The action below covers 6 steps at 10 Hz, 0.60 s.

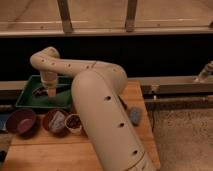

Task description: Wipe tray with brush

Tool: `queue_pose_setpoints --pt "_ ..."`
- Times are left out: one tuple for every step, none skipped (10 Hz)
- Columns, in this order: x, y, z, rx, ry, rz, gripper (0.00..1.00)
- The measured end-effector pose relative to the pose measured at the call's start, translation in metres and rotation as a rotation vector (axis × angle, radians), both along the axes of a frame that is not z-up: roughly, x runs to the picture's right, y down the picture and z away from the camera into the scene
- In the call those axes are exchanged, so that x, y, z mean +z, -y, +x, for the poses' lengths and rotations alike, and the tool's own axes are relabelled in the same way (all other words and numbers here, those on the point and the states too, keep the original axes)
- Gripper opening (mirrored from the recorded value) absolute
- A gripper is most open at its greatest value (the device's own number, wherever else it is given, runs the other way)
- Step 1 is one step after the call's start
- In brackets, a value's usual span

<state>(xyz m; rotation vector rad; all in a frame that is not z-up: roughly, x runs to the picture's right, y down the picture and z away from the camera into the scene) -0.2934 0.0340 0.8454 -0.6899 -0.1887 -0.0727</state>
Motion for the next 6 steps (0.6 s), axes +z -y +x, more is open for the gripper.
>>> queue_pose_setpoints --pt "0.001 -0.007 0.020 -0.001 -0.039 -0.012 0.00" --pt "0.005 -0.013 0.041 -0.008 -0.089 -0.024 0.00" --pt "0.015 -0.017 0.054 -0.015 -0.136 -0.032 0.00" --pt "0.027 -0.019 0.066 -0.029 -0.186 -0.041 0.00" --pt "0.035 -0.019 0.069 -0.033 -0.209 -0.041 0.00" --pt "0.043 -0.018 0.065 -0.039 -0.225 -0.042 0.00"
